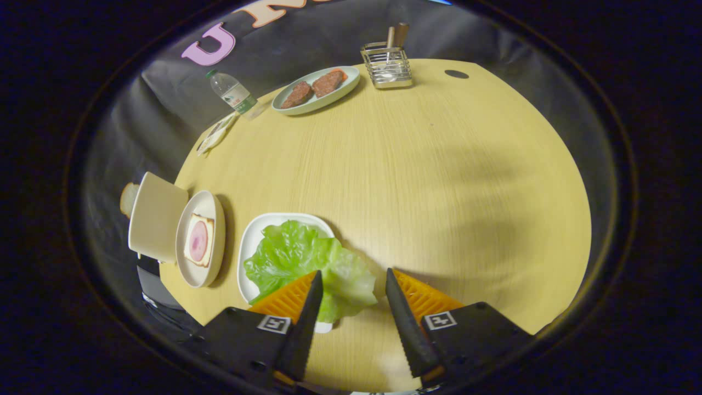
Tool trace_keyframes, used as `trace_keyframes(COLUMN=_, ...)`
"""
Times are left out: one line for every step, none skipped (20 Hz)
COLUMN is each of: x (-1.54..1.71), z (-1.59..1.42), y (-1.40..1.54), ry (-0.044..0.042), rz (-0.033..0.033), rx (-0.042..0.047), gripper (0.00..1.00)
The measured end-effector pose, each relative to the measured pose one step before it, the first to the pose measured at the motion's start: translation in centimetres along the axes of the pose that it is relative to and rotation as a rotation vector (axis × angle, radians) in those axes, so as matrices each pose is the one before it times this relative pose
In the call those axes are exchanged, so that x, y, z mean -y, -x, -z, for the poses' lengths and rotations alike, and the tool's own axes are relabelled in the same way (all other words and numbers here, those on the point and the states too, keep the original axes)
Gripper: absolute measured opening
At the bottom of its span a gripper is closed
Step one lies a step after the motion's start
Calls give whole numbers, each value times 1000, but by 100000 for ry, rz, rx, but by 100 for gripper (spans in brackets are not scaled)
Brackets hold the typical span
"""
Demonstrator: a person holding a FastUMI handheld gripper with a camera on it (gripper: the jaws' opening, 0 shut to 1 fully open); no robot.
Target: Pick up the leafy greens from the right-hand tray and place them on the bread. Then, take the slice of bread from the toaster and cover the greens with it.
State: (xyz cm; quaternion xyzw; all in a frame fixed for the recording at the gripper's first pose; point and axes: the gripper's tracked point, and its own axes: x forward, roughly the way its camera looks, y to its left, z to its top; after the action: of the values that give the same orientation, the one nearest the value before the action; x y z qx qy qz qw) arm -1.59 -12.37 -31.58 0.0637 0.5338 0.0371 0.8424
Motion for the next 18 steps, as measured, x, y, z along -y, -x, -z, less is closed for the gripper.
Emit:
trace_keyframes(x=-330, z=-181, y=-1, ry=-1384, rz=-607, rx=-395, gripper=59)
trace_keyframes(x=-81, z=-53, y=-92, ry=-1011, rz=-57, rx=-265, gripper=50)
trace_keyframes(x=-212, z=-58, y=-87, ry=-744, rz=-557, rx=-281, gripper=41)
trace_keyframes(x=-181, z=-210, y=259, ry=-851, rz=-476, rx=356, gripper=33)
trace_keyframes(x=-116, z=-291, y=187, ry=-565, rz=241, rx=1044, gripper=24)
trace_keyframes(x=39, z=-347, y=36, ry=-390, rz=859, rx=1362, gripper=18)
trace_keyframes(x=-100, z=-114, y=291, ry=91, rz=124, rx=369, gripper=14)
trace_keyframes(x=-37, z=-186, y=346, ry=-71, rz=66, rx=582, gripper=10)
trace_keyframes(x=-264, z=-359, y=373, ry=-269, rz=-346, rx=957, gripper=10)
trace_keyframes(x=-373, z=-207, y=565, ry=-374, rz=-847, rx=1019, gripper=10)
trace_keyframes(x=-633, z=-375, y=693, ry=-422, rz=-1359, rx=1067, gripper=10)
trace_keyframes(x=-667, z=-271, y=556, ry=-345, rz=-1235, rx=1065, gripper=9)
trace_keyframes(x=-800, z=-492, y=535, ry=-458, rz=-1425, rx=1341, gripper=9)
trace_keyframes(x=-872, z=-447, y=435, ry=-539, rz=-1931, rx=1334, gripper=9)
trace_keyframes(x=-1150, z=-401, y=444, ry=-478, rz=-2333, rx=1420, gripper=9)
trace_keyframes(x=-1267, z=-248, y=394, ry=-417, rz=-2486, rx=1192, gripper=9)
trace_keyframes(x=-1360, z=-230, y=353, ry=-199, rz=-2382, rx=956, gripper=10)
trace_keyframes(x=-1328, z=-136, y=296, ry=129, rz=-2423, rx=757, gripper=9)
